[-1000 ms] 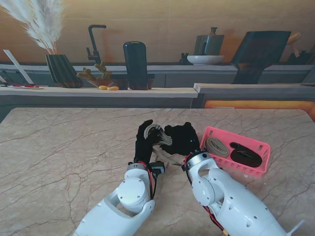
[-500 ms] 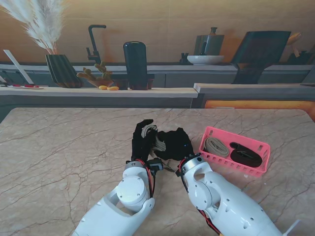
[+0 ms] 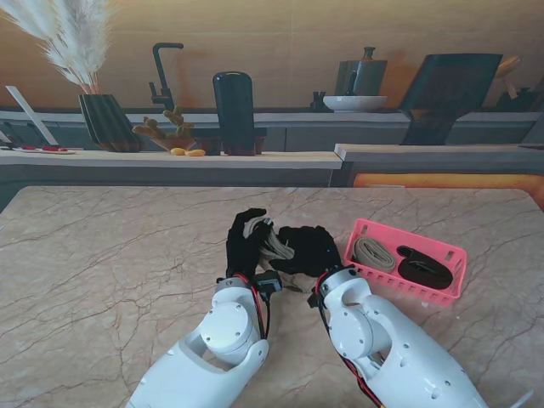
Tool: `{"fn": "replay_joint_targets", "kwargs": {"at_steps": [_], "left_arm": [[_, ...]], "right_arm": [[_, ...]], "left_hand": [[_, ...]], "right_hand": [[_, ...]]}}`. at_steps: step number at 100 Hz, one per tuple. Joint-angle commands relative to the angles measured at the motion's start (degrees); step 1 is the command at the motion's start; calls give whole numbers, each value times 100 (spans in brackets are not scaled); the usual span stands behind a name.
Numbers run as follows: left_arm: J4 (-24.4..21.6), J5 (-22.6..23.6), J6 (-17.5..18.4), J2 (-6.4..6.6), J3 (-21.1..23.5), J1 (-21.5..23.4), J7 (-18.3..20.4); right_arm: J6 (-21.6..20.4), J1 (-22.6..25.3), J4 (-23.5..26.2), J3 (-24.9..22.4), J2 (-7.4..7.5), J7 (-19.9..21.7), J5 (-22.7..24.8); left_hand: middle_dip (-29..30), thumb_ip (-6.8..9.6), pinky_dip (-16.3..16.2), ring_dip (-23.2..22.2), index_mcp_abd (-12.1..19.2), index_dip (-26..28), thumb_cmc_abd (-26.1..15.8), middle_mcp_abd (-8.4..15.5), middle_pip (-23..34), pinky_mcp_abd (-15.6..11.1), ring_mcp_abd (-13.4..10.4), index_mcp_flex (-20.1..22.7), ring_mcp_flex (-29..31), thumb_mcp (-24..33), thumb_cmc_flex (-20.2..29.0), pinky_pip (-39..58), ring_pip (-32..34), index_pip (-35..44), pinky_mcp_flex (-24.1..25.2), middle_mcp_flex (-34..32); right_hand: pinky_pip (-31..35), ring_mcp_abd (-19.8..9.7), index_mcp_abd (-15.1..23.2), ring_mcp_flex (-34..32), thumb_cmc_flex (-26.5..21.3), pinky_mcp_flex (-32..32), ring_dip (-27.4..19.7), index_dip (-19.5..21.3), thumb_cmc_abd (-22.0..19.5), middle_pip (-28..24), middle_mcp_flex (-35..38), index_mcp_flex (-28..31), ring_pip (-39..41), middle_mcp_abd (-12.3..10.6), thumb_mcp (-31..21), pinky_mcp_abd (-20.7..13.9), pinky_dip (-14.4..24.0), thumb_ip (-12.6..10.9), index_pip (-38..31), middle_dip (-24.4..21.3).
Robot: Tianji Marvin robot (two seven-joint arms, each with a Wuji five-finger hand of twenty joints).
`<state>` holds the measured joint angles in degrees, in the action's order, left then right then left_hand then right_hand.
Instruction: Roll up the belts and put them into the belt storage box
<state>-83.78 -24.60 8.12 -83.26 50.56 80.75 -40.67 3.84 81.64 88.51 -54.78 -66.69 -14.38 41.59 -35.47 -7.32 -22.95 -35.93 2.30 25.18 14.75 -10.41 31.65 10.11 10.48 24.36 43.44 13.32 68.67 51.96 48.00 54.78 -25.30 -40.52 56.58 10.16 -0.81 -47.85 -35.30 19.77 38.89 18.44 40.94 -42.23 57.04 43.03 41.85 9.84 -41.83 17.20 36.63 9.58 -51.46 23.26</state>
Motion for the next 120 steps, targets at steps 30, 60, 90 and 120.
{"fn": "replay_joint_targets", "kwargs": {"at_steps": [30, 60, 90, 120], "left_arm": [[58, 489, 32, -33, 30, -15, -56], [214, 956, 40, -27, 4, -93, -92], [317, 1126, 75, -65, -67, -146, -168], [358, 1172, 139, -115, -120, -172, -277]], "right_arm": [[-338, 539, 430, -678, 93, 97, -294], [-729, 562, 461, -728, 170, 150, 9], [-432, 172, 307, -158, 235, 436, 326], [5, -323, -56, 506, 163, 349, 380]], "left_hand": [[-347, 90, 32, -648, 62, 237, -799, 121, 689, 13, -295, 9, 733, 428, 530, 60, 1781, 477, 98, -345], [-463, 94, -25, -471, 35, 321, -849, 122, 707, 7, -233, -57, 492, 488, 530, 59, 1331, 563, 306, -235], [-509, 87, -89, -167, 34, 332, -907, 175, 692, -43, -149, -165, 147, 509, 530, 45, 720, 586, 566, -89], [-521, 83, -139, -43, 32, 324, -936, 235, 677, -90, -79, -257, -78, 516, 530, 45, 448, 628, 771, 9]], "right_hand": [[-544, -164, 263, 575, 52, 19, -402, 1106, -1050, 900, -1280, -840, -989, 150, -551, -113, -76, -813, 1994, -209], [-1468, 179, -701, 1413, 1264, -354, -1153, 1209, -624, 1456, -2721, -1998, -2268, 545, 260, -18, -252, -627, 3162, -491], [-1743, 420, -971, 1870, 1356, -489, -1401, 1302, -531, 1697, -3236, -2125, -2666, 801, 551, 94, -221, -666, 3640, -661], [-1294, 454, -1162, 1519, 1101, -217, -1191, 1574, -594, 1271, -3005, -1780, -2211, 945, 316, 284, 109, -760, 3800, -554]]}}
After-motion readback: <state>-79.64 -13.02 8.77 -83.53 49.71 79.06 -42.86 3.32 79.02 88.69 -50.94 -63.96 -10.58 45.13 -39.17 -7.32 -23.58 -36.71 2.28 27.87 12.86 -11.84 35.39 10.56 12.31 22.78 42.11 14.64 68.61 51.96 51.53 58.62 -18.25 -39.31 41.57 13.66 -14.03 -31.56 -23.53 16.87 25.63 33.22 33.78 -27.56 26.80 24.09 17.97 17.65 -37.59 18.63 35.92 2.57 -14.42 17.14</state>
